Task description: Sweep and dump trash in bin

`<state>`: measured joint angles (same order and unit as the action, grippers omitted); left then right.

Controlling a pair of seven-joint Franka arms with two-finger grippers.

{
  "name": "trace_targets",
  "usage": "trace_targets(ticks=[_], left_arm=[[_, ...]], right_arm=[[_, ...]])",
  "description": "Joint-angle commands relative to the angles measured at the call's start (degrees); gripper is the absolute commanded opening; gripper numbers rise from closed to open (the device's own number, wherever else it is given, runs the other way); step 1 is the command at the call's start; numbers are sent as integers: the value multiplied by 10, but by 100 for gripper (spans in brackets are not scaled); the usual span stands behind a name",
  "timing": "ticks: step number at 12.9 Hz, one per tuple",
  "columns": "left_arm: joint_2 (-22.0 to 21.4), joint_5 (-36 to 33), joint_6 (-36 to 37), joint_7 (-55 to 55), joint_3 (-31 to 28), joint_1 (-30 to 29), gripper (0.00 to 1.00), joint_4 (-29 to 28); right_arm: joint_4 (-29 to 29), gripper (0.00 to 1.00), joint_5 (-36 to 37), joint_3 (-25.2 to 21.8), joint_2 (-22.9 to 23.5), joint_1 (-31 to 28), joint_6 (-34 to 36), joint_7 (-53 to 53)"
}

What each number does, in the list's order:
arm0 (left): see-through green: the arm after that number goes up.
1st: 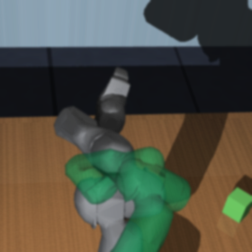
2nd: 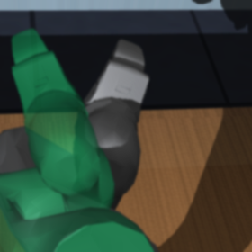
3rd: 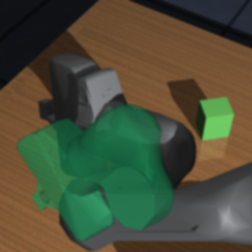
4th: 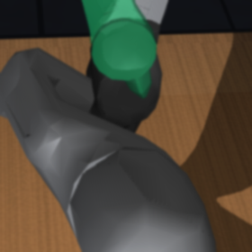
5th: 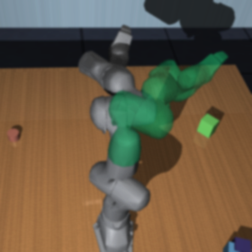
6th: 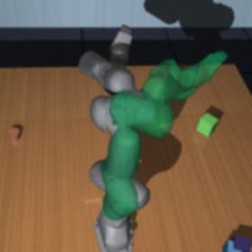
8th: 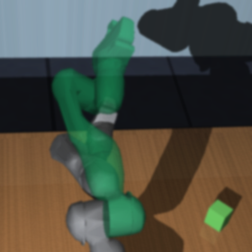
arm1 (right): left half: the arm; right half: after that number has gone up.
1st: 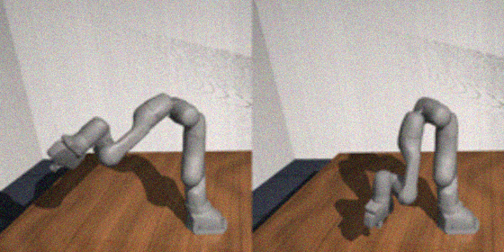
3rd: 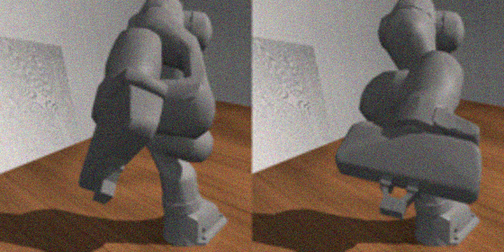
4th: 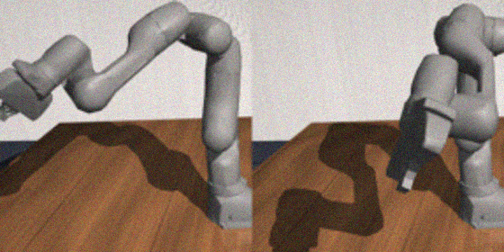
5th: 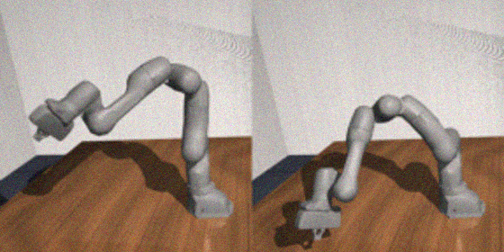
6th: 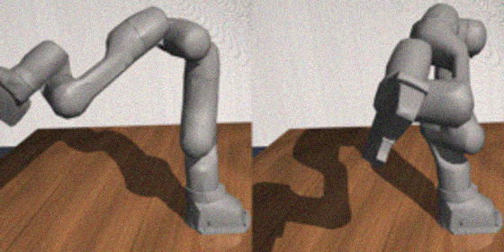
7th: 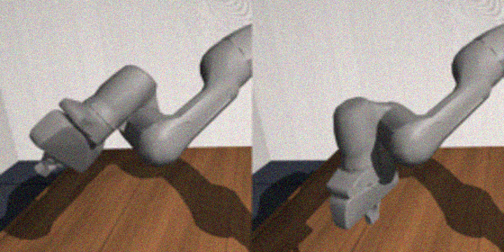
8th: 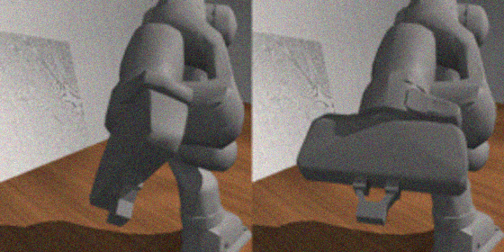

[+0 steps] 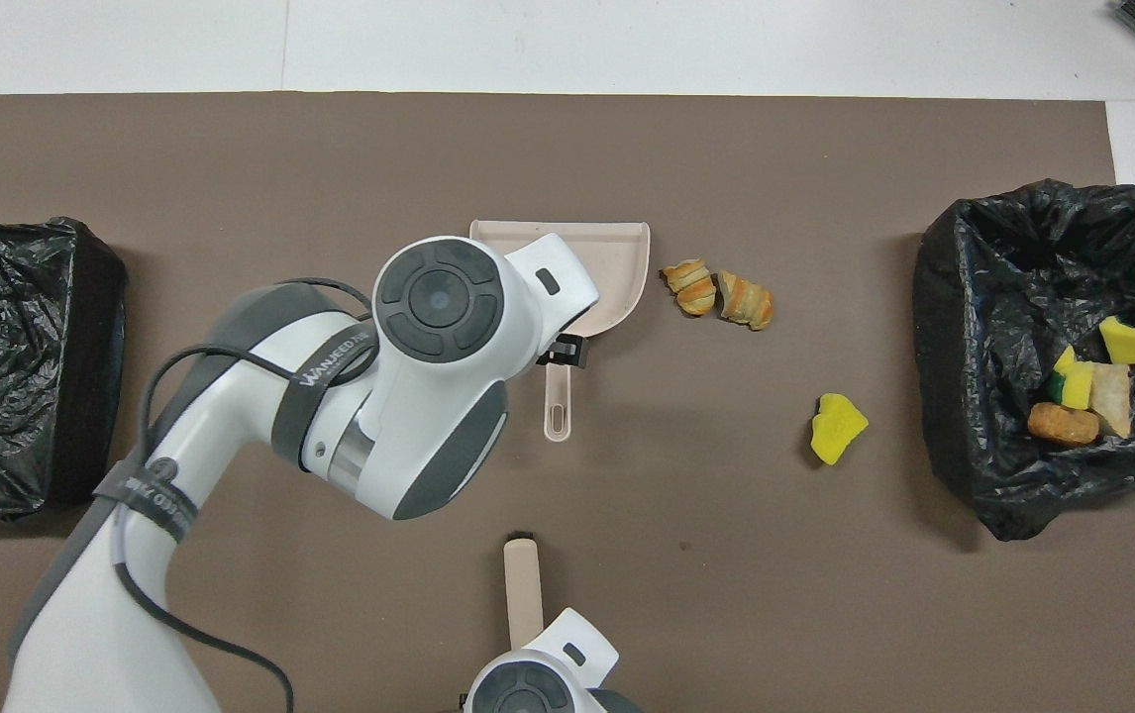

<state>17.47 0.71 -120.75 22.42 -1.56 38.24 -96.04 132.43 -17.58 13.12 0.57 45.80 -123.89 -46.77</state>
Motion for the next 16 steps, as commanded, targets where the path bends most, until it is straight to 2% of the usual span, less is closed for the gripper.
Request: trace_targets(ticks=[1, 2, 3, 4, 5, 7, 9, 11, 12, 14, 16], left_arm=[[13, -4, -39, 32, -11, 16, 100, -17], [15, -4, -60, 52, -11, 24, 100, -36], [24, -8, -71, 72, -11, 37, 100, -44], [40, -8, -77, 88, -12, 47, 100, -45], [41, -8, -78, 90, -11, 48, 100, -47], [47, -8, -79, 105, -11, 57, 97, -60], [49, -8, -77, 125, -12, 61, 74, -62], [46, -10, -71, 125, -14, 52, 69, -57], [42, -15, -72, 125, -15, 50, 62, -56], [42, -18, -76, 124, -15, 50, 40, -56], [42, -18, -70, 121, -15, 50, 10, -56]], right_arm=[[16, 63, -24, 2, -7, 17, -5, 13], [14, 54, -24, 2, -6, 17, -3, 13], [13, 40, -24, 2, -5, 17, -2, 12], [11, 15, -24, 2, -4, 17, 0, 7], [9, 0, -25, 1, -3, 13, 0, 4], [-6, 0, -25, -1, -7, -3, 26, 1], [-17, 0, -25, -2, -25, -32, 73, 5], [-17, 0, -23, -3, -57, -85, 126, 10], [-16, 0, -22, -4, -72, -110, 148, 17], [-15, 0, -13, -4, -84, -151, 168, 29], [-16, 0, -11, -5, -94, -196, 176, 55]])
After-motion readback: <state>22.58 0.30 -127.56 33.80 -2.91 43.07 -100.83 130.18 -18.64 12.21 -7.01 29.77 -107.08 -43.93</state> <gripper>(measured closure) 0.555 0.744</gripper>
